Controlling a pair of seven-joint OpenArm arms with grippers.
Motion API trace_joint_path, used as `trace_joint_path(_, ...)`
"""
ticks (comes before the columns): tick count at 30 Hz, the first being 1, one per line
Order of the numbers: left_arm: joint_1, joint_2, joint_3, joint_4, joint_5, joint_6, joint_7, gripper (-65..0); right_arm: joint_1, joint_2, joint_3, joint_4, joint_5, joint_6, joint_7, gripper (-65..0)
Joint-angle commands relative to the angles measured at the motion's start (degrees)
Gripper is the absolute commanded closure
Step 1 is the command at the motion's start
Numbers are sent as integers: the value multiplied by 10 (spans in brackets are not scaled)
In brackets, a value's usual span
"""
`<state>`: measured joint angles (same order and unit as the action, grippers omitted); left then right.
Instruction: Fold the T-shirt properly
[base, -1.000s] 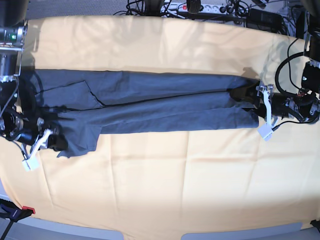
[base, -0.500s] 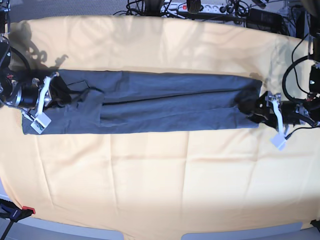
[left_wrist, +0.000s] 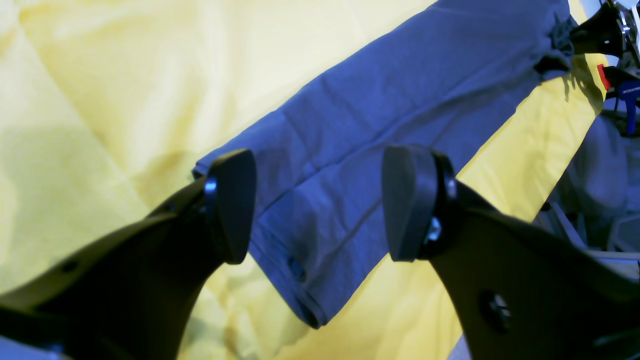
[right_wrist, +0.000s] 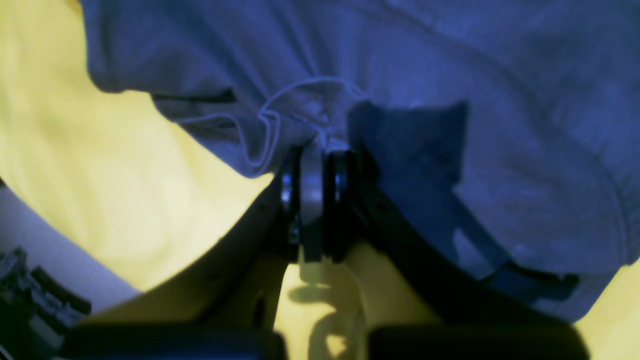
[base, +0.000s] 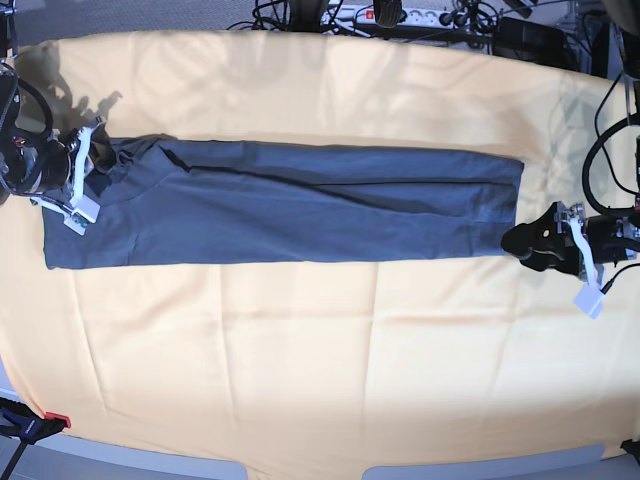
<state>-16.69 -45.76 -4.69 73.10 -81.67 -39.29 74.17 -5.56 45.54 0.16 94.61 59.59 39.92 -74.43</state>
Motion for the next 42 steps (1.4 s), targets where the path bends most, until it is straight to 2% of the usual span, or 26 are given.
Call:
trace_joint_path(1, -12, -14, -8, 7, -14, -1, -7, -412, 8, 13, 7, 8, 4, 1, -2, 0)
trace_joint_path(2, -12, -14, -8, 7, -14, -1, -7, -412, 8, 13, 7, 8, 4, 1, 2, 0)
trace_joint_path(3, -12, -14, -8, 7, -14, -1, -7, -412, 8, 13, 7, 8, 6, 1, 8, -26)
trace_joint_path(6, -12, -14, -8, 7, -14, -1, -7, -412, 11, 13, 7, 8, 6, 1, 15, -303)
trace_joint_path(7, -12, -14, -8, 7, -14, -1, -7, -411, 15, 13, 7, 8, 6, 1, 16, -370)
trace_joint_path(8, -12, -14, -8, 7, -13, -1, -7, -412, 22, 13, 7, 9, 6, 1, 16, -395)
trace_joint_path(11, -12, -21, -8, 7, -14, -1, -7, -412, 46, 13, 11, 15, 42, 1, 17, -394)
trace_joint_path(15, -12, -48, -14, 7, -13, -2, -7, -412, 66, 13, 42, 22, 161, 1, 18, -392)
trace_joint_path(18, -13, -61, -45, 7, -6, -1, -7, -412, 68, 11, 79, 21, 242, 1, 24, -392)
trace_joint_path(20, -12, -60, -84, 7, 2, -1, -7, -411, 68, 7, 98, 21, 254, 1, 24, -391)
trace_joint_path(23, -12, -60, -140, 7, 14, 11, -7, -411, 62, -11, 108, 20, 254, 1, 24, -389)
trace_joint_path(25, -11, -60, -176, 7, 18, 17, -6, -411, 48, -36, 107, 20, 254, 1, 24, -389)
trace_joint_path(28, -11, -60, -221, 7, 20, 16, -4, -411, 34, -73, 107, 20, 210, 1, 20, -389)
trace_joint_path(34, -10, -71, -236, 7, 30, 16, 0, -411, 33, -71, 121, 22, 186, 1, -9, -390)
trace_joint_path(39, -3, -71, -236, 7, 33, 19, -2, -411, 29, -77, 126, 21, 54, 1, 7, -390)
trace_joint_path(42, 0, -70, -236, 7, 18, 18, -2, -412, 22, -79, 126, 19, 12, 1, 39, -390)
